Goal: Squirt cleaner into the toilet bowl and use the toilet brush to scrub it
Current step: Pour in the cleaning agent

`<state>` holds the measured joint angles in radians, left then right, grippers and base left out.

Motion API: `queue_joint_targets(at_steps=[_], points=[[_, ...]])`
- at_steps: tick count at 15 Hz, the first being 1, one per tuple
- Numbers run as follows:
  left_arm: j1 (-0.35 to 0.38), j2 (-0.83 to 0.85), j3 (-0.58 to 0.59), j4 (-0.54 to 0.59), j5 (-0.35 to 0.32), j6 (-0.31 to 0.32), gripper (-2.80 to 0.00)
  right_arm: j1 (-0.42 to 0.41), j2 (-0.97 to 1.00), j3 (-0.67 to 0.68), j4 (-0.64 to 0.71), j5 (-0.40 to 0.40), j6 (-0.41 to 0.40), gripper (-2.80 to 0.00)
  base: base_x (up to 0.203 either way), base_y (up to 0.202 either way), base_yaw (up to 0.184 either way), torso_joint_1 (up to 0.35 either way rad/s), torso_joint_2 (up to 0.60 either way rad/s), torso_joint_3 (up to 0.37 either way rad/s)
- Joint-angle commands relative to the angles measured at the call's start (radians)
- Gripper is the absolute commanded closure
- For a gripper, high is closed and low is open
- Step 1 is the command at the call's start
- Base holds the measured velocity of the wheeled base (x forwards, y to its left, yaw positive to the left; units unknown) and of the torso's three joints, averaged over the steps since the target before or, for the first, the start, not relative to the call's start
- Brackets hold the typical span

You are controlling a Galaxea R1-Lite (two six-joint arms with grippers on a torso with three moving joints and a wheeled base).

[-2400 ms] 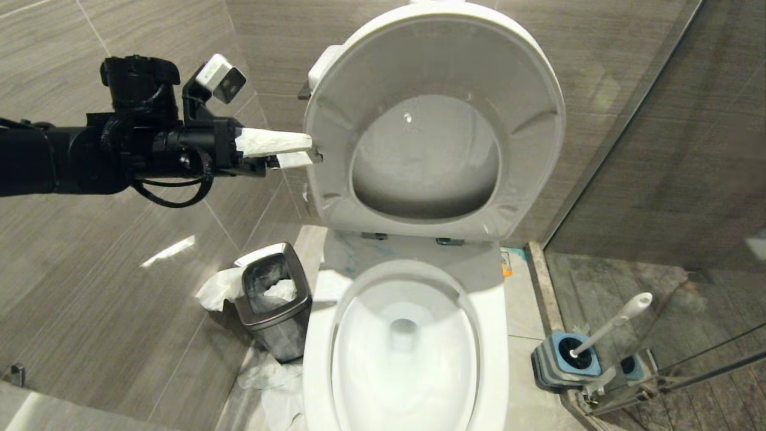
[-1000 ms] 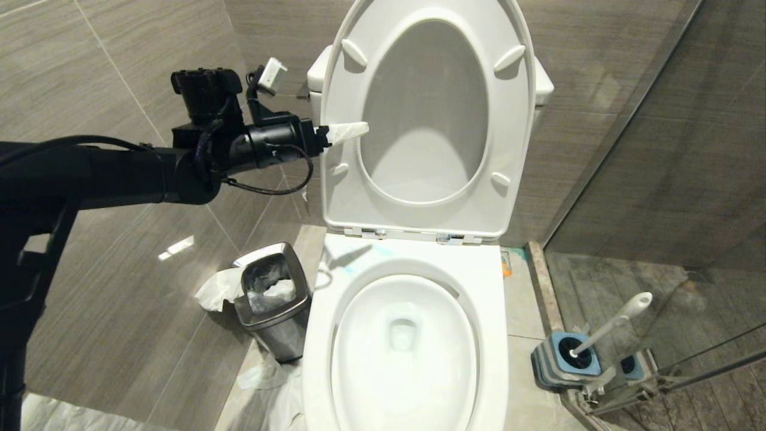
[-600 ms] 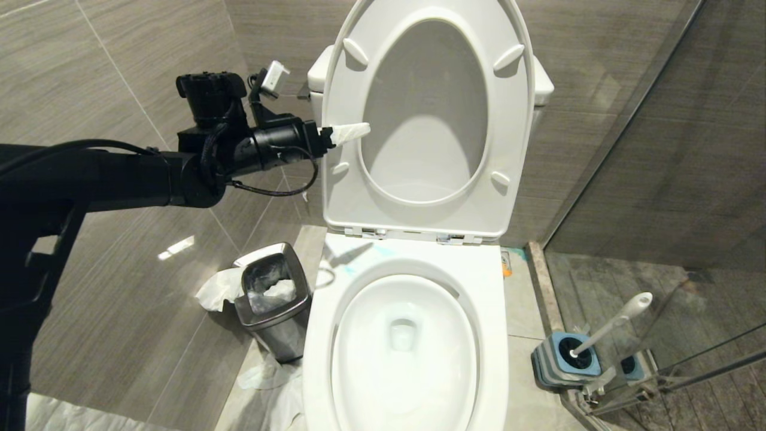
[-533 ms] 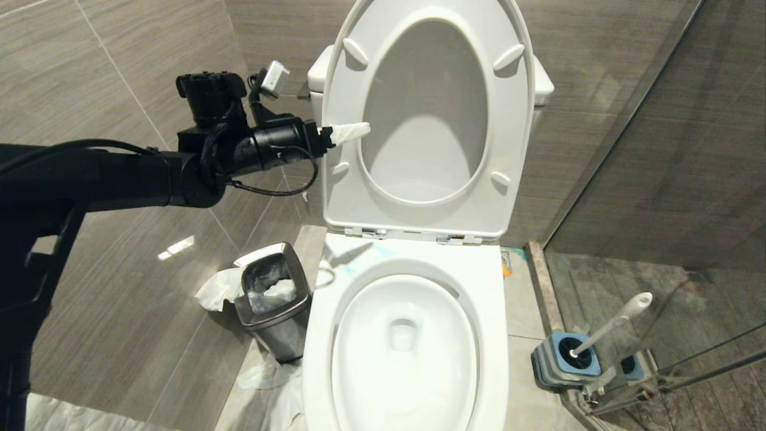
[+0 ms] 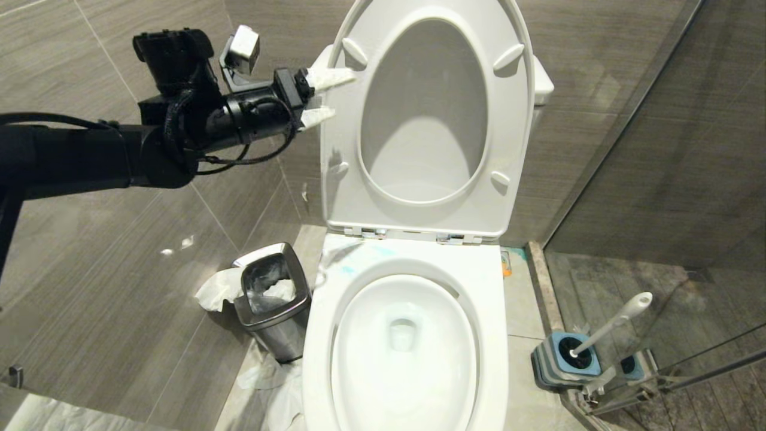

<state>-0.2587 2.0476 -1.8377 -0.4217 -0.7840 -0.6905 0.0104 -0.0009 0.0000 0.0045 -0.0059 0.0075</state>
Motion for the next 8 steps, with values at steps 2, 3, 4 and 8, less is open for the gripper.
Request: queue_joint_targets(at_steps=[2, 3, 4, 8], points=[[0.003, -0.102, 0.001, 0.005, -0.008, -0.256, -2.80, 0.000, 0.001, 0.000, 0.000, 0.000, 0.000, 0.00, 0.000, 0.000, 0.000, 0.000, 0.00, 0.000], [0.005, -0.125, 0.002, 0.009, -0.006, -0.312, -2.80, 0.000, 0.001, 0.000, 0.000, 0.000, 0.000, 0.00, 0.000, 0.000, 0.000, 0.000, 0.00, 0.000], [0.009, -0.146, 0.003, 0.029, -0.005, -0.335, -2.80, 0.000, 0.001, 0.000, 0.000, 0.000, 0.000, 0.00, 0.000, 0.000, 0.000, 0.000, 0.00, 0.000], [0.041, -0.197, -0.024, 0.214, -0.004, -0.166, -2.80, 0.000, 0.001, 0.000, 0.000, 0.000, 0.000, 0.00, 0.000, 0.000, 0.000, 0.000, 0.00, 0.000]])
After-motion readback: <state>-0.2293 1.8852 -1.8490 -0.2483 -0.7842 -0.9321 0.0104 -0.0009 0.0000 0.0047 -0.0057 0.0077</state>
